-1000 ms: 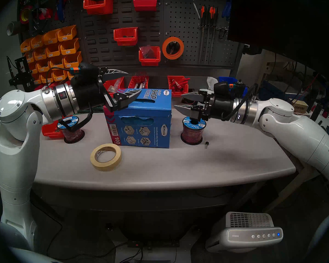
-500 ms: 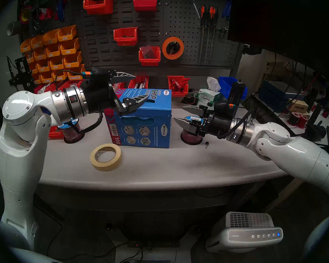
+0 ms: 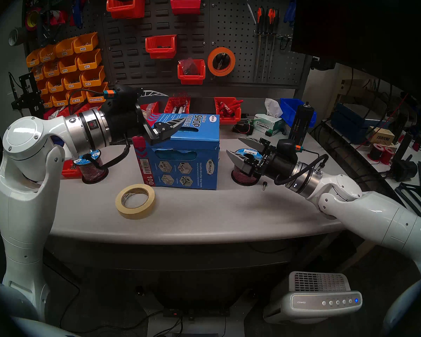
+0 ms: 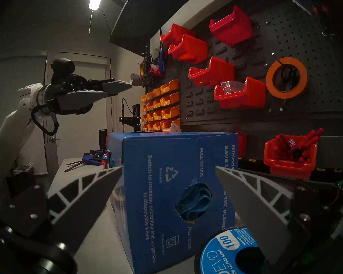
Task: Take out a shop towel
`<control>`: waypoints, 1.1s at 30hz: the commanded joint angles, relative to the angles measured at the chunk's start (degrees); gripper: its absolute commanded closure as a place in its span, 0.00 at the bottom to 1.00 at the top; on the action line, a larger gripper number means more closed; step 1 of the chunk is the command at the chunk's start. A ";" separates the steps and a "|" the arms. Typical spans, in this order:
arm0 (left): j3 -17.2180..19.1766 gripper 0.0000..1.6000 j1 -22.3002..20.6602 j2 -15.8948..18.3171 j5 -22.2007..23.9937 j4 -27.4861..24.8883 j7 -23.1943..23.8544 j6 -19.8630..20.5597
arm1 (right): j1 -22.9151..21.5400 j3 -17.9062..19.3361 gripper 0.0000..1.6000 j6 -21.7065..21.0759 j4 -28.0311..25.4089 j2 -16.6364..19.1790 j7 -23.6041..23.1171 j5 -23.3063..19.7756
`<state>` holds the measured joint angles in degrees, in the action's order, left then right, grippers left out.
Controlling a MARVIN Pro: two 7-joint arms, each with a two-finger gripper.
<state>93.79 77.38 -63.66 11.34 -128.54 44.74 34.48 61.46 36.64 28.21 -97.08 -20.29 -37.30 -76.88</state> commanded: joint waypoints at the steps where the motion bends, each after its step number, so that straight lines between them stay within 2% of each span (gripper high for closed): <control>1: 1.18 0.00 -0.93 -1.14 -0.15 0.17 -1.71 0.53 | -2.65 0.56 0.00 0.30 1.58 -5.48 -1.19 1.55; 7: 1.40 0.00 -0.27 -1.77 0.00 0.65 -2.16 0.63 | -4.23 0.34 0.00 -1.62 2.92 -7.89 -2.36 2.43; 16: 1.71 0.00 0.27 -2.10 0.05 0.76 -2.61 0.41 | -3.49 -0.05 0.00 -2.26 3.44 -9.53 -2.87 2.49; 33: 1.47 0.00 0.63 -2.15 0.11 1.41 -2.55 -0.39 | 0.07 -1.35 0.00 1.11 1.97 -9.73 -0.52 1.86</control>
<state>94.83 79.10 -65.82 11.23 -126.59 42.02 35.01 60.85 34.80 27.45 -93.35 -30.28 -38.73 -74.87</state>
